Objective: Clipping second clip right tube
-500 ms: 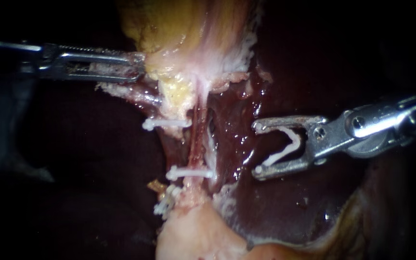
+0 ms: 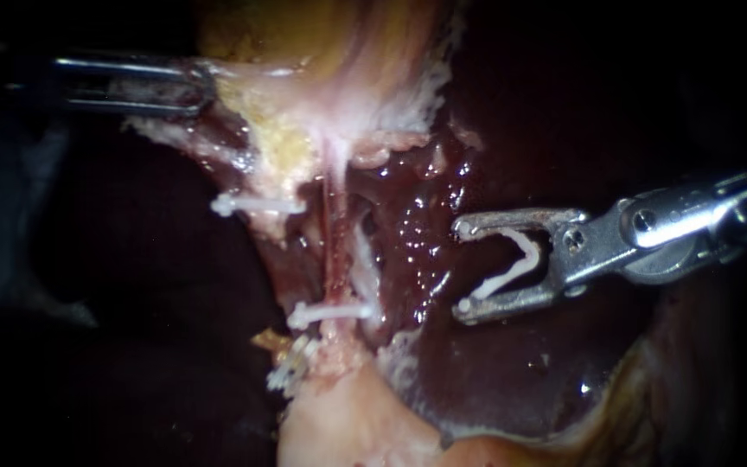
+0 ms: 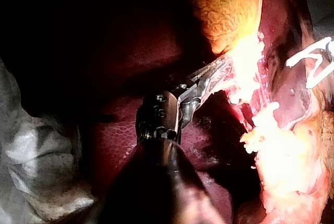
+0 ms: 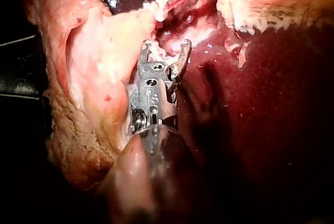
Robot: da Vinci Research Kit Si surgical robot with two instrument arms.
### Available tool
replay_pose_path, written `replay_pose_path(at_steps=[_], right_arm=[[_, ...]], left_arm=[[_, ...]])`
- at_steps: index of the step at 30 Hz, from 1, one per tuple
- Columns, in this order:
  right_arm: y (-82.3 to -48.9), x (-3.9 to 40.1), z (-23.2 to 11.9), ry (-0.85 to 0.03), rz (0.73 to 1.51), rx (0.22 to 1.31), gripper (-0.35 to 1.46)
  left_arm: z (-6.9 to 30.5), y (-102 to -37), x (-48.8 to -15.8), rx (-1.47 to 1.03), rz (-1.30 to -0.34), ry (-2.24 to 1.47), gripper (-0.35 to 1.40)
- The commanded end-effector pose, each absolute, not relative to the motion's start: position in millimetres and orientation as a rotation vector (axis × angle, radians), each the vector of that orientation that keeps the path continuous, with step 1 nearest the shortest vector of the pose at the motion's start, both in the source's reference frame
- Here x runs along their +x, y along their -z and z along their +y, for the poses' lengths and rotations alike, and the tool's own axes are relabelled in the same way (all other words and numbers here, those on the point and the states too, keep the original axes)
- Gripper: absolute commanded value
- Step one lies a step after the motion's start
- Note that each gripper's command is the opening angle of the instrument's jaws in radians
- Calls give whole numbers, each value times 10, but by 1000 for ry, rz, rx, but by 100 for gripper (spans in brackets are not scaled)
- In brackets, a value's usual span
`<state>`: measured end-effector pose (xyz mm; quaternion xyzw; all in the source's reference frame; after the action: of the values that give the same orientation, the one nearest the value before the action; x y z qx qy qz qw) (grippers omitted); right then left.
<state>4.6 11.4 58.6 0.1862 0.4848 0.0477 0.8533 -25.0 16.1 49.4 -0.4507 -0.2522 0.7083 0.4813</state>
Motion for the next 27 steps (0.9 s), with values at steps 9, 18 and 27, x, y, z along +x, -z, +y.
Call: replay_pose_path(at_steps=[9, 18, 27], right_arm=[[-584, 48, 114, -102, 1044, 401, 50], [-576, 79, 107, -171, 1116, 478, 50], [-595, 118, 101, -261, 1129, 545, 50]], left_arm=[[168, -478, -235, -1112, -589, -1715, -35], [163, -476, -238, -1111, -584, -1714, -35], [160, -474, -241, -1109, -576, -1712, -35]])
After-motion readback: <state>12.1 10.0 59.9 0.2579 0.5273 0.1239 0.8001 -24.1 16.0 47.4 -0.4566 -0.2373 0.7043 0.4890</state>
